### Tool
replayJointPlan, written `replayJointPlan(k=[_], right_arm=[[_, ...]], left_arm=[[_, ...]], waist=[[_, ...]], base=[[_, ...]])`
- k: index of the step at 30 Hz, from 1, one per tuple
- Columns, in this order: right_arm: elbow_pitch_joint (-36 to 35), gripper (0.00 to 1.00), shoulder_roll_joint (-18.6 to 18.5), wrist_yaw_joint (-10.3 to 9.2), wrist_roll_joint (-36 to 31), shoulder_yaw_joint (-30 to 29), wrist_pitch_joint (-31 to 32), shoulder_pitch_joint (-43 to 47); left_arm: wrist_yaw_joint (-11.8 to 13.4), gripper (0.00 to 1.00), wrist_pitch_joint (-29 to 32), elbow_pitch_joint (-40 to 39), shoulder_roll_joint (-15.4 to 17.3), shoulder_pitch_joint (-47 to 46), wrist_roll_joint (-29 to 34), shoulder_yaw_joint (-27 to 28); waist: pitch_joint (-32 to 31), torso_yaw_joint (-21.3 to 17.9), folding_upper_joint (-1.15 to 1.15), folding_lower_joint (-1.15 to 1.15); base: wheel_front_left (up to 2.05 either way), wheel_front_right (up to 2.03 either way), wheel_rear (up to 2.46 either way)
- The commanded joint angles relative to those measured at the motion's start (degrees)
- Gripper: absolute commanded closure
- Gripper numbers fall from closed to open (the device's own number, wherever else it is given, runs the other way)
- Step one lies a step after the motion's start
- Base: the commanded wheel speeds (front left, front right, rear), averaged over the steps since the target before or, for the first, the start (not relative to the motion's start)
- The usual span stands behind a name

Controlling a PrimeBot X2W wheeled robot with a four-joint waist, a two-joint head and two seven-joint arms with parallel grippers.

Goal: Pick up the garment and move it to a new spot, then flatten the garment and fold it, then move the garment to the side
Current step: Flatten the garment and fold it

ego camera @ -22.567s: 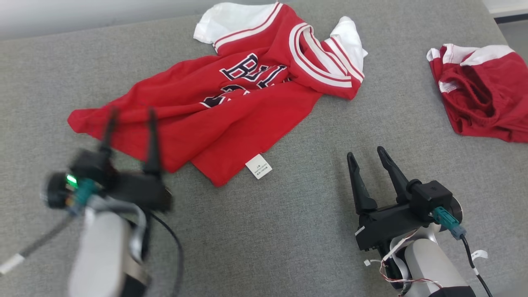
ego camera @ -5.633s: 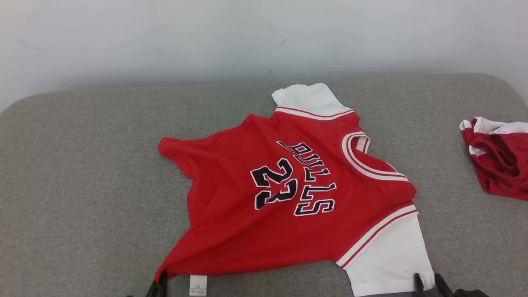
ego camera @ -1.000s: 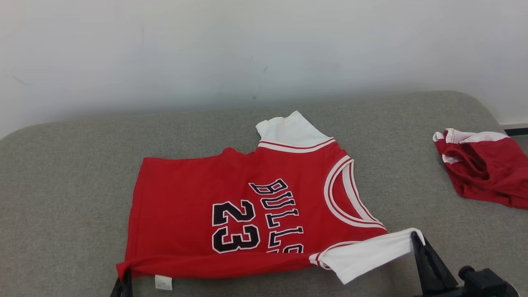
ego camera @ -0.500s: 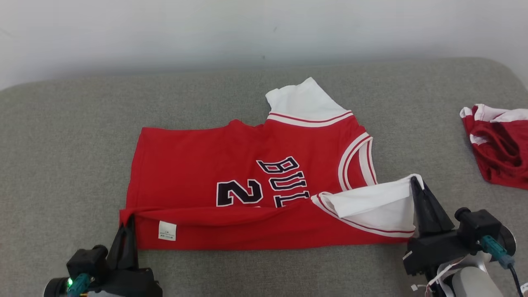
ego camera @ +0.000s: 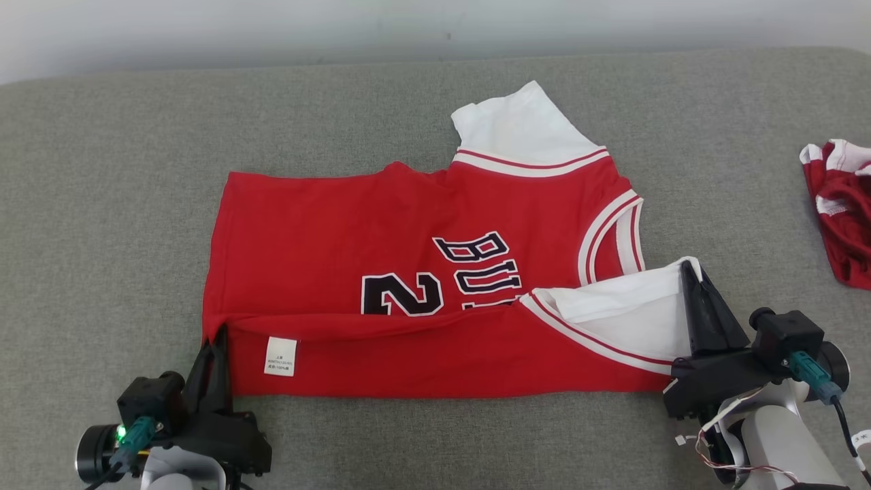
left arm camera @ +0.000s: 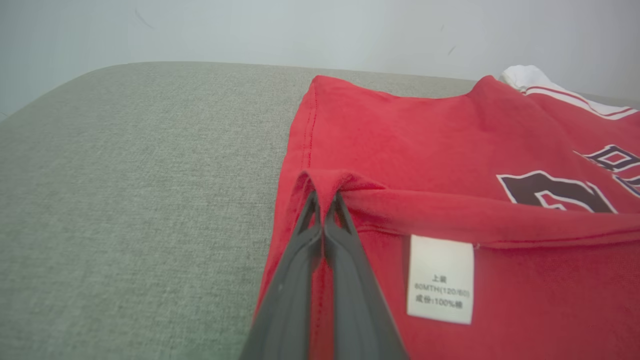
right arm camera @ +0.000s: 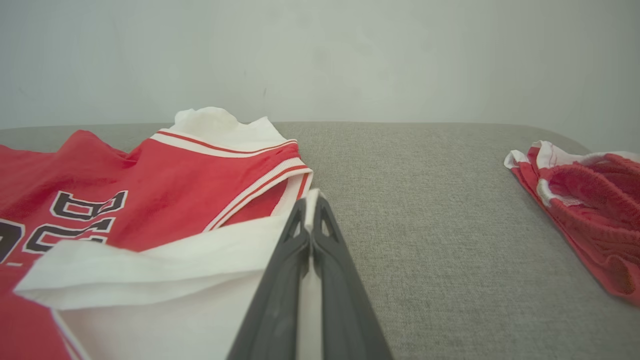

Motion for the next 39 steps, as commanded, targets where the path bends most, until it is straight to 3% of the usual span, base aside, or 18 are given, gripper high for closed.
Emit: replayJointPlan(k=[1,2,3,4,11,21,35,36,37,39], right_arm=[[0.3,1.00,0.3,-0.19,-0.3,0.0,0.0,-0.7],[0.6,1.00,0.5,-0.19,-0.4,0.0,0.0,-0.9],[0.6,0.63,0.6,-0.19,-0.4,-0.1,0.0,-1.2],[1.0,0.00,0.6,-0.19,-0.5,-0.3,0.0,-1.3],[-3.0,0.00,1.8,-0.19,-0.1,-3.9,0.0,1.3],[-5.9,0.00,0.9,-0.19,3.1,-1.8,0.0,11.0],[4.4,0.02,1.0,-0.19,8.4,1.1,0.1,10.5],[5.1,0.16,1.0,-0.19,8.7,1.4,0.1,10.2],[5.1,0.16,1.0,-0.19,8.7,1.4,0.1,10.2],[5.9,0.85,0.9,-0.19,9.0,2.1,0.1,9.7]], left_arm=[[0.1,1.00,-0.2,0.2,0.2,-0.9,0.5,0.0],[0.1,0.90,-0.2,0.2,0.2,-1.0,0.4,0.0],[0.1,0.58,-0.2,0.0,0.1,-1.1,0.3,0.0],[0.1,0.00,-0.2,-0.1,0.1,-1.1,0.2,0.1],[0.1,0.00,-0.2,-4.2,-0.6,2.6,0.5,2.7],[0.1,0.00,-0.2,-5.8,-0.8,8.2,-1.5,2.0],[0.1,0.00,-0.2,-5.7,-0.8,7.5,-1.4,-0.1],[0.1,0.00,-0.2,-5.7,-0.8,7.5,-1.4,-0.1],[0.1,0.00,-0.2,-5.7,-0.8,7.5,-1.4,-0.1],[0.1,0.00,-0.2,-5.4,-0.8,7.7,-1.7,0.0]], waist=[[0.4,0.1,-0.01,-0.01],[0.5,0.1,-0.01,-0.01],[0.6,0.1,-0.01,-0.01],[0.7,0.1,-0.01,-0.01],[0.0,0.2,-0.01,-0.01],[-1.7,0.0,-0.01,-0.01],[-1.1,1.3,-0.01,-0.01],[-1.0,1.4,-0.01,-0.01],[-1.0,1.4,-0.01,-0.01],[-0.9,1.5,-0.01,-0.01]], base=[[0.00,0.00,0.00],[0.00,0.00,0.00],[0.00,0.00,0.00],[0.00,0.00,0.00],[0.00,0.00,0.00],[0.00,0.00,0.00],[0.00,0.00,0.00],[0.00,0.00,0.00],[0.00,0.00,0.00],[0.00,0.00,0.00]])
